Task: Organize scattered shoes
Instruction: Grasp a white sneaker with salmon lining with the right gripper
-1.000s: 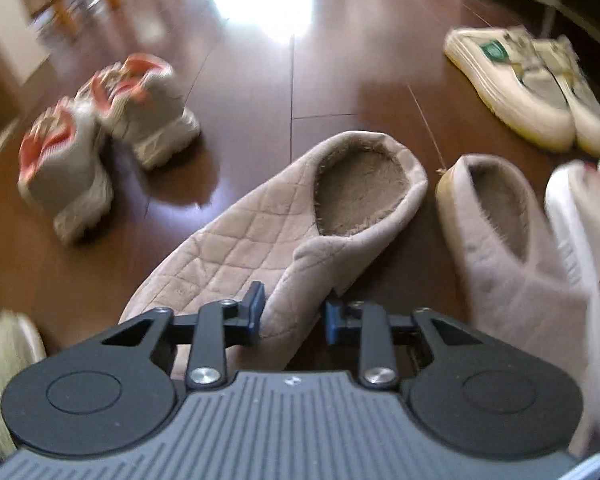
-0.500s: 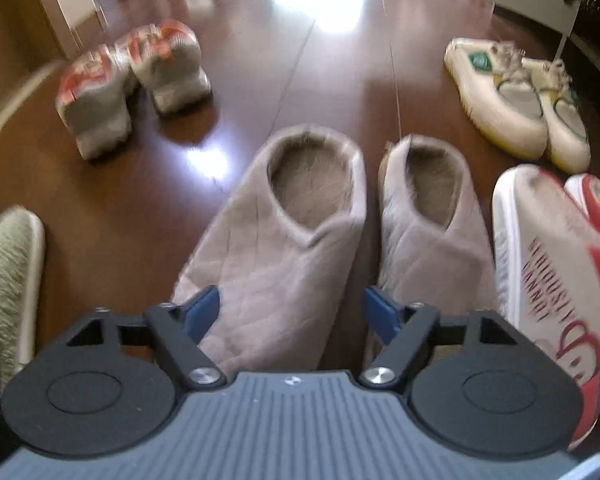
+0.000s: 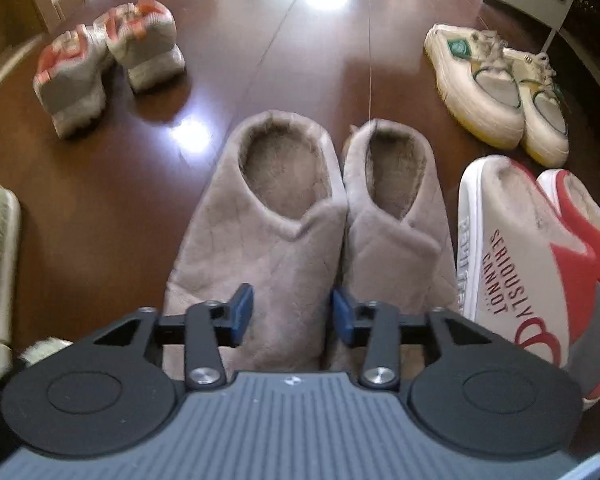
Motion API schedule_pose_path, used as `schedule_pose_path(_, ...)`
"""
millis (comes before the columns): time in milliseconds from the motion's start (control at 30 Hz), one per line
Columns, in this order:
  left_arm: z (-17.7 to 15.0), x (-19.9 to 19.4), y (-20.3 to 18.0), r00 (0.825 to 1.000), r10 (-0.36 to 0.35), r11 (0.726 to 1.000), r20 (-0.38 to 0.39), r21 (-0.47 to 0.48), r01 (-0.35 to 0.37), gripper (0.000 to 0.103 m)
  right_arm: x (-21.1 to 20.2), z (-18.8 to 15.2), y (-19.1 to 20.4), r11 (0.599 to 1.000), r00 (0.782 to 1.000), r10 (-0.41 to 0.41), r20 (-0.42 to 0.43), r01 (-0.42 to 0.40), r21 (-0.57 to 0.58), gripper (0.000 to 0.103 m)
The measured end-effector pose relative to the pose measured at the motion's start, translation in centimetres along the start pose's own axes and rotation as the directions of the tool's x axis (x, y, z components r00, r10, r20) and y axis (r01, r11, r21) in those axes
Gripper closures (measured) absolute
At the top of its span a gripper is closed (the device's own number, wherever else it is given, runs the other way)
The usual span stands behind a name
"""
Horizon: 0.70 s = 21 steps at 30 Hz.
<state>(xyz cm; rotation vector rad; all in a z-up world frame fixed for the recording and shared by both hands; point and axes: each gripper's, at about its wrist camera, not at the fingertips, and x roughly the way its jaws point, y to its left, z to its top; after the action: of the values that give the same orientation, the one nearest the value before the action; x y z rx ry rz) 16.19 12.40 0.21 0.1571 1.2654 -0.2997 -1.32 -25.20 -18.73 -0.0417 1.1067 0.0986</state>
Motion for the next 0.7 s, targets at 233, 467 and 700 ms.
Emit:
schedule_pose_path(233, 0.3, 1.0, 4.9, 0.999, 0.029, 0.996, -0.027, -0.082, -0.031, 0.056, -1.7, 4.7, 0.4, 0.987, 0.992, 0.093, 0.090, -0.104, 0.125, 0.055)
schedule_pose_path(467, 0.9, 0.0, 7.0, 0.998, 0.056, 0.993, 0.038, -0.111, -0.052, 0.056, 3.3, 12.6, 10.0, 0.918, 0.934, 0.349, 0.078, -0.358, 0.169, 0.055)
schedule_pose_path(700, 0.7, 0.1, 8.2, 0.993, 0.109, 0.988, 0.037, -0.115, -0.105, 0.055, 9.3, 19.8, 20.0, 0.909, 0.959, 0.282, 0.031, -0.277, 0.312, 0.053)
